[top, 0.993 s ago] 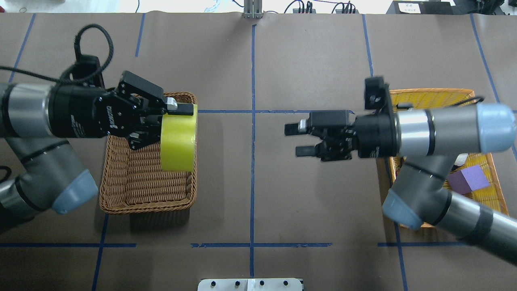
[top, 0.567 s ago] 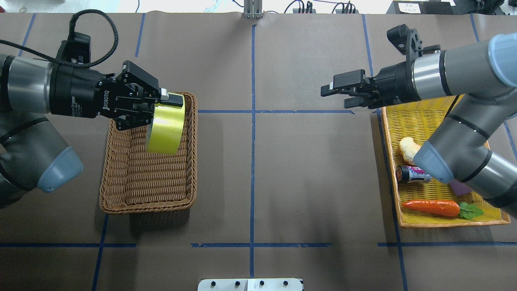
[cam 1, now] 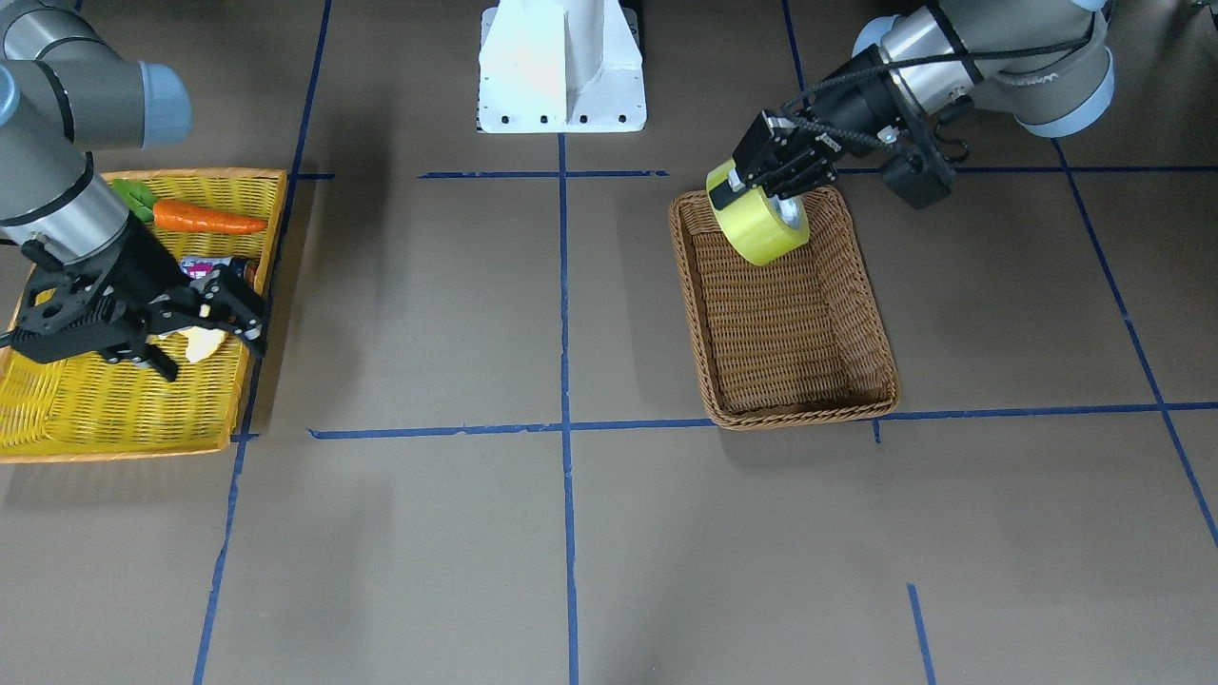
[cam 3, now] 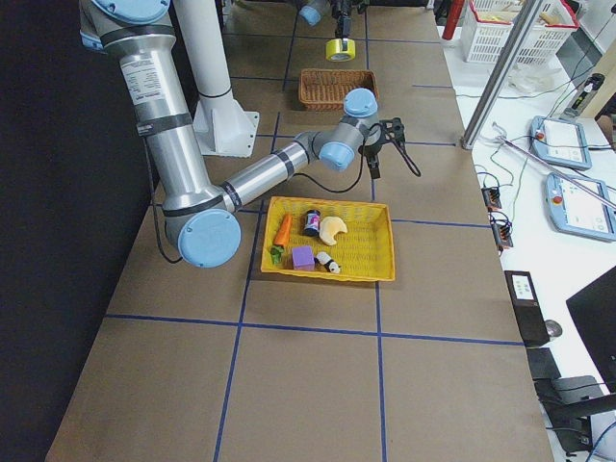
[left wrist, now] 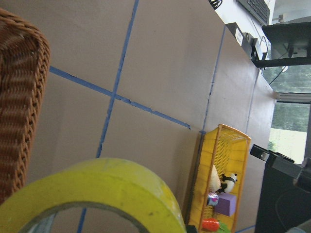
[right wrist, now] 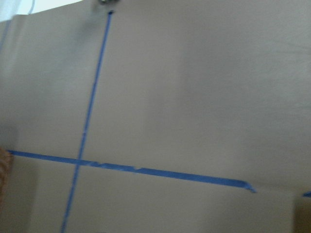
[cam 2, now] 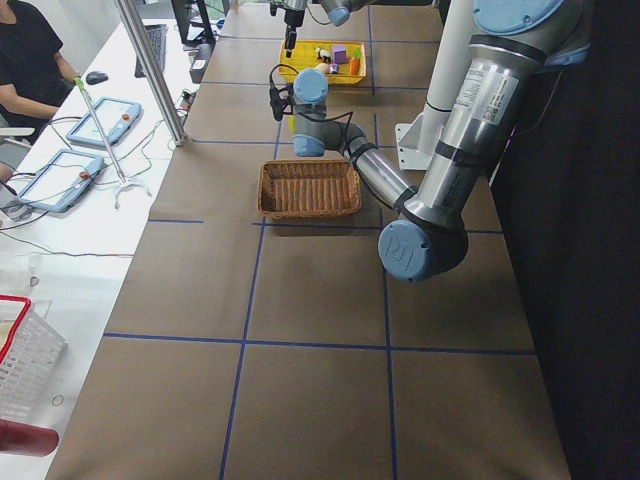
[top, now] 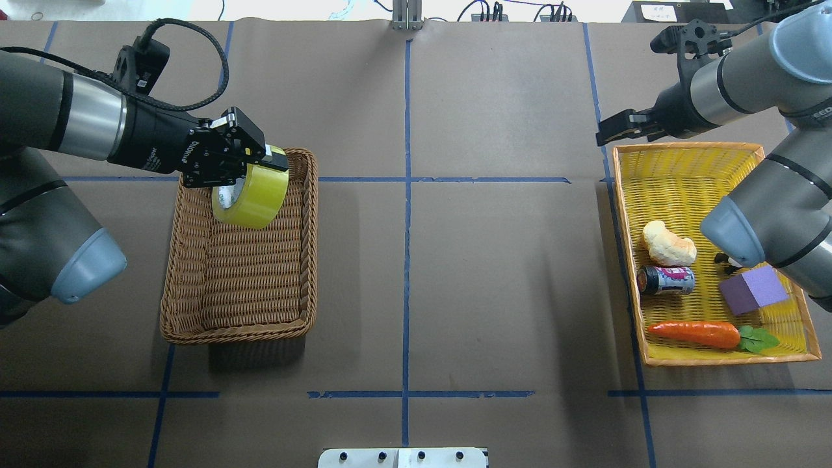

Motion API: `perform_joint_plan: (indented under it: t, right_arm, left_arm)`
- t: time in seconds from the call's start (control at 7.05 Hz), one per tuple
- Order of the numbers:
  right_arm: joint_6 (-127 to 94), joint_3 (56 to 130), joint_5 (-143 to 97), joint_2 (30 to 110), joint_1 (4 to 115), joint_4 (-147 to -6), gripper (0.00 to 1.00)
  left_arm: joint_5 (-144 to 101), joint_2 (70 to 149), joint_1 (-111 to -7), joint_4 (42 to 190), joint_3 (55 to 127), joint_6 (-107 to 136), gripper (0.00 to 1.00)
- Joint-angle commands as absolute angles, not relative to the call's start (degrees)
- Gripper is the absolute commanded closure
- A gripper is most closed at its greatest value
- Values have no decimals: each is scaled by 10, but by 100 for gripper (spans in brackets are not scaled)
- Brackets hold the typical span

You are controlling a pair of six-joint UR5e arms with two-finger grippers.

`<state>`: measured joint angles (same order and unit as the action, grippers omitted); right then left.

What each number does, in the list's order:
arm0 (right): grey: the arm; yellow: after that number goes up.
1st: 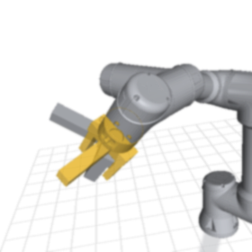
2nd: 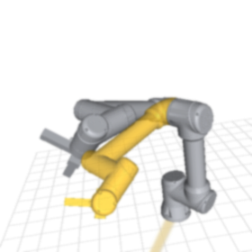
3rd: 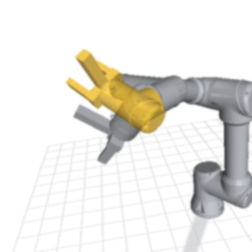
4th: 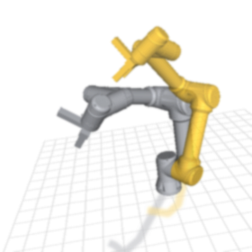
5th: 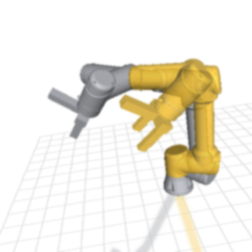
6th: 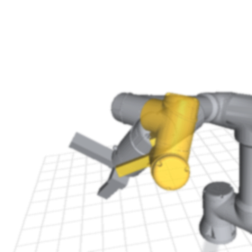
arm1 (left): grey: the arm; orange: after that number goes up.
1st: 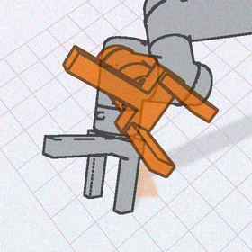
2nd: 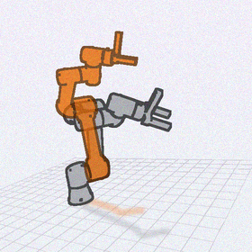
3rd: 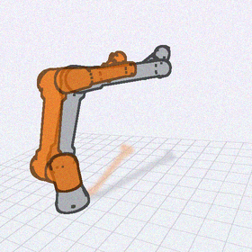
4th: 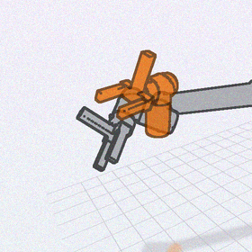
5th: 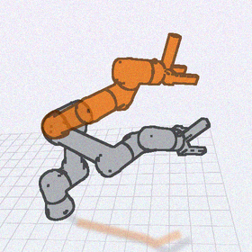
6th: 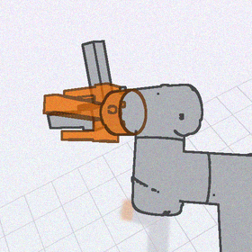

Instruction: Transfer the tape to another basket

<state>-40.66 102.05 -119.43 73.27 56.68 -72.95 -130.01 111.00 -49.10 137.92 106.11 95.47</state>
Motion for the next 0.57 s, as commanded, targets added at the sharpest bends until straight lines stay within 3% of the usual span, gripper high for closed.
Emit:
perform_joint_plan:
  t: [0.0, 0.43]
  right_arm:
    - [-238, 1022, -1202, 730, 630, -869, 0]
    - [-115, 1020, -1288, 757, 724, -931, 0]
  left_arm:
    - [-1288, 1109, -486, 1250, 1061, 812, 100]
    - [-1144, 1108, -383, 1139, 1055, 744, 100]
